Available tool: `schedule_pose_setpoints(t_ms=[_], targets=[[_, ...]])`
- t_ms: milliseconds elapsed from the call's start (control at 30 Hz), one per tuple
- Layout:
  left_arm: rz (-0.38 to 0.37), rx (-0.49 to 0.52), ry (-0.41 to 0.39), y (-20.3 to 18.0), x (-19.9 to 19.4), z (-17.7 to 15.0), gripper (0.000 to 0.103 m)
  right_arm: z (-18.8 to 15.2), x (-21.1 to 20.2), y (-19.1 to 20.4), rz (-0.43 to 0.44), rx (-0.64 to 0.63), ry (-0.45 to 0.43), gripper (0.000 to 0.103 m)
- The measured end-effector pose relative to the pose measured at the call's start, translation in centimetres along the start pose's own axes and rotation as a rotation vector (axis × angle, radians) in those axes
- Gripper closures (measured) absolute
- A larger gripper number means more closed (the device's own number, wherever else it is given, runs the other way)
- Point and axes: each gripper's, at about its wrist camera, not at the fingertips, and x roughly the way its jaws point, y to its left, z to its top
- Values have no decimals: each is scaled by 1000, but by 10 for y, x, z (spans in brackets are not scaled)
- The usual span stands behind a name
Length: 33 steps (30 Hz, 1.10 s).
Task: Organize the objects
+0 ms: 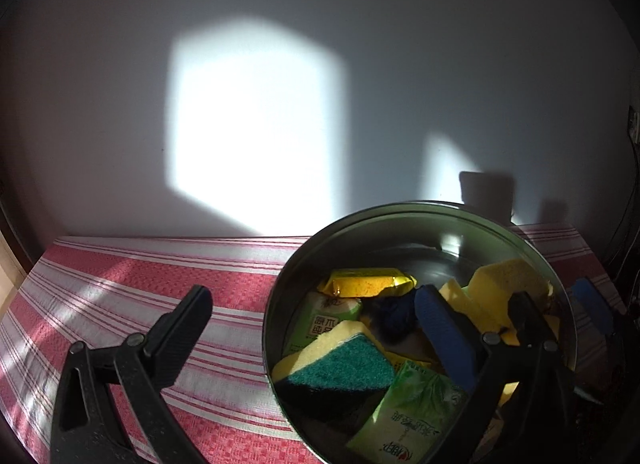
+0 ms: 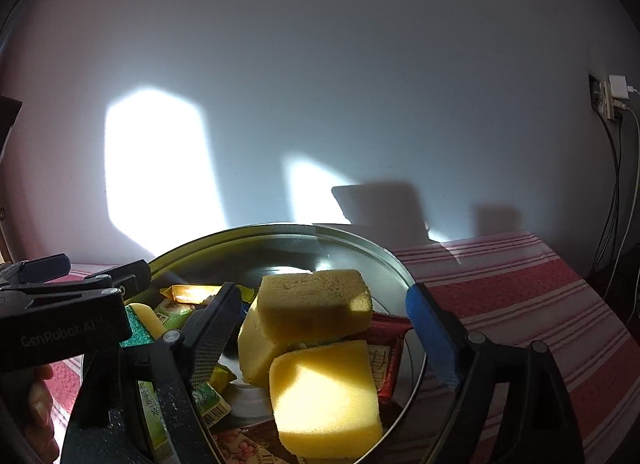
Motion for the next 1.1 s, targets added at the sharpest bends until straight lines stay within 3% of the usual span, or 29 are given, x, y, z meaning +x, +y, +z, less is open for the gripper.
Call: schedule_pose_setpoints(t_ms=[233, 367, 700, 1100], targets=[[46, -38, -111, 17, -16, -14, 0, -1, -10, 8, -28, -48, -40, 17], [38, -69, -127, 29, -20, -18, 0, -2, -12, 3, -37, -27, -40, 16], [34, 21, -184, 16, -26, -50, 0, -8, -32, 2, -79, 0, -95, 16], [-4, 25, -221, 11, -42, -63, 0, -16, -53, 5, -105, 12, -123, 16]])
